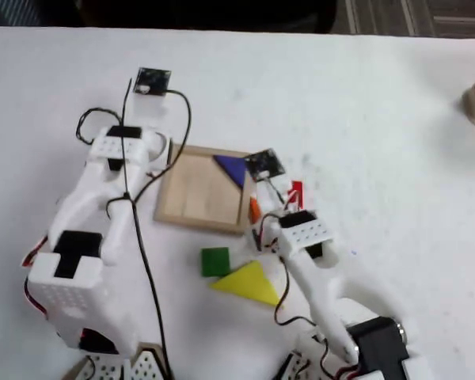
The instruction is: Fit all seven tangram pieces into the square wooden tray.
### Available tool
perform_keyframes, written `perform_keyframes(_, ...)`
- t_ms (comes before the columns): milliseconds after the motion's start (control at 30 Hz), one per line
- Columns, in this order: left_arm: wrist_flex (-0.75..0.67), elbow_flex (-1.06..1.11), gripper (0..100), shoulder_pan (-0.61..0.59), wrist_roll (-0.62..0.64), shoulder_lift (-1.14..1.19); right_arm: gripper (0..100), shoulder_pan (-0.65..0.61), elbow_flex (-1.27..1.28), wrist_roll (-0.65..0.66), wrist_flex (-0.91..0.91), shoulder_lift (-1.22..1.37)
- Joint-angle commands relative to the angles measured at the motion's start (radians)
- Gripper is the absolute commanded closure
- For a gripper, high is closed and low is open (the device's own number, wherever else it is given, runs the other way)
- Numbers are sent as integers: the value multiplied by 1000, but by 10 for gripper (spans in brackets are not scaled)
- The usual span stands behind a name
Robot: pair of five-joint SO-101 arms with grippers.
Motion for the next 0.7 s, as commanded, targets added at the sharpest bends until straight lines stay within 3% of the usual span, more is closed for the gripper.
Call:
perform_keyframes(0, -26, -3, 976, -8, -9, -62, 823, 48, -38, 21, 13, -27)
perform_keyframes(233, -26, -3, 976, -8, -9, -62, 823, 64, -25, 18, 38, -114)
perform_keyframes(500, -26, -3, 976, -8, -9, -62, 823, -31, -23, 17, 31, -119)
perform_keyframes(667, -26, -3, 976, -8, -9, -62, 823, -22, -23, -23, -54, -116)
